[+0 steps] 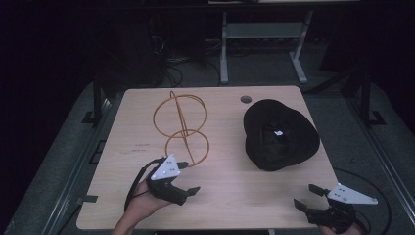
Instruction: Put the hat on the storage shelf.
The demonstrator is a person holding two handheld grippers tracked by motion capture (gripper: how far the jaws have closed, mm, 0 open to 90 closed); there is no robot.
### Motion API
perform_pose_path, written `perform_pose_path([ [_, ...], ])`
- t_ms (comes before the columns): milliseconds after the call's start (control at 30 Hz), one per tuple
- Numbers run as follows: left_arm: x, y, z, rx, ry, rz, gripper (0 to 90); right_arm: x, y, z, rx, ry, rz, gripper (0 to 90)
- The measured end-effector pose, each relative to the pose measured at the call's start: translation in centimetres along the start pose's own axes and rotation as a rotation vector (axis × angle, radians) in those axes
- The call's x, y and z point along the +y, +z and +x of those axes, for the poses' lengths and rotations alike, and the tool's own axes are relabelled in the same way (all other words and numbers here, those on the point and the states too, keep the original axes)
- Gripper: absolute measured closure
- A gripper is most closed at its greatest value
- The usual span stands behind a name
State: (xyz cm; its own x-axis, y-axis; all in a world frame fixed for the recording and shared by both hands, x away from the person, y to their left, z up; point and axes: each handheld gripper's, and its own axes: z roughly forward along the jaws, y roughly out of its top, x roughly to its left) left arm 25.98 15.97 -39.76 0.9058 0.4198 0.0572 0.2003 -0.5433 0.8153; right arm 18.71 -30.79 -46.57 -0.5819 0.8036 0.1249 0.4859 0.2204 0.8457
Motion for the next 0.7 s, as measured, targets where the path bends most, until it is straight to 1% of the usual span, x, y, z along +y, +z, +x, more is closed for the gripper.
perform_pose_path([
  [67,1.0,0.7,-0.2,-0.015,0.014,0.001,14.9,0.0,0.0,0.0,0.001,-0.003,0.000,19.7],
  [100,1.0,0.7,-0.2,-0.015,0.014,0.001,14.9,0.0,0.0,0.0,0.001,-0.003,0.000,19.7],
  [133,1.7,1.3,-0.3,-0.024,0.026,-0.001,14.9,0.0,-0.1,-0.1,0.003,-0.001,-0.003,19.8],
  [200,2.7,2.0,-0.4,-0.035,0.042,-0.003,14.9,-0.1,-0.2,-0.1,0.004,0.003,-0.004,19.7],
  [233,2.7,2.0,-0.4,-0.035,0.042,-0.003,14.9,-0.1,-0.2,-0.1,0.004,0.003,-0.004,19.7],
  [267,3.6,2.6,-0.4,-0.052,0.051,-0.005,15.0,-0.1,-0.2,-0.2,0.006,0.003,-0.004,19.9],
  [400,5.3,3.9,-0.5,-0.080,0.069,-0.011,15.1,-0.1,-0.2,-0.2,0.010,0.008,-0.007,19.9],
  [500,6.5,4.7,-0.5,-0.093,0.086,-0.014,15.1,-0.1,-0.1,-0.2,0.013,0.007,-0.004,20.0],
  [533,6.5,4.7,-0.5,-0.093,0.086,-0.014,15.1,-0.1,-0.1,-0.2,0.016,0.007,-0.003,20.0],
  [567,7.3,5.2,-0.4,-0.100,0.095,-0.013,15.0,-0.1,-0.1,-0.2,0.016,0.008,-0.002,20.0],
  [600,7.3,5.2,-0.4,-0.100,0.095,-0.013,15.1,-0.1,-0.1,-0.3,0.016,0.007,-0.003,20.0],
  [700,8.9,6.2,-0.3,-0.115,0.118,-0.014,15.0,-0.1,-0.2,-0.3,0.019,0.012,-0.006,20.1],
])
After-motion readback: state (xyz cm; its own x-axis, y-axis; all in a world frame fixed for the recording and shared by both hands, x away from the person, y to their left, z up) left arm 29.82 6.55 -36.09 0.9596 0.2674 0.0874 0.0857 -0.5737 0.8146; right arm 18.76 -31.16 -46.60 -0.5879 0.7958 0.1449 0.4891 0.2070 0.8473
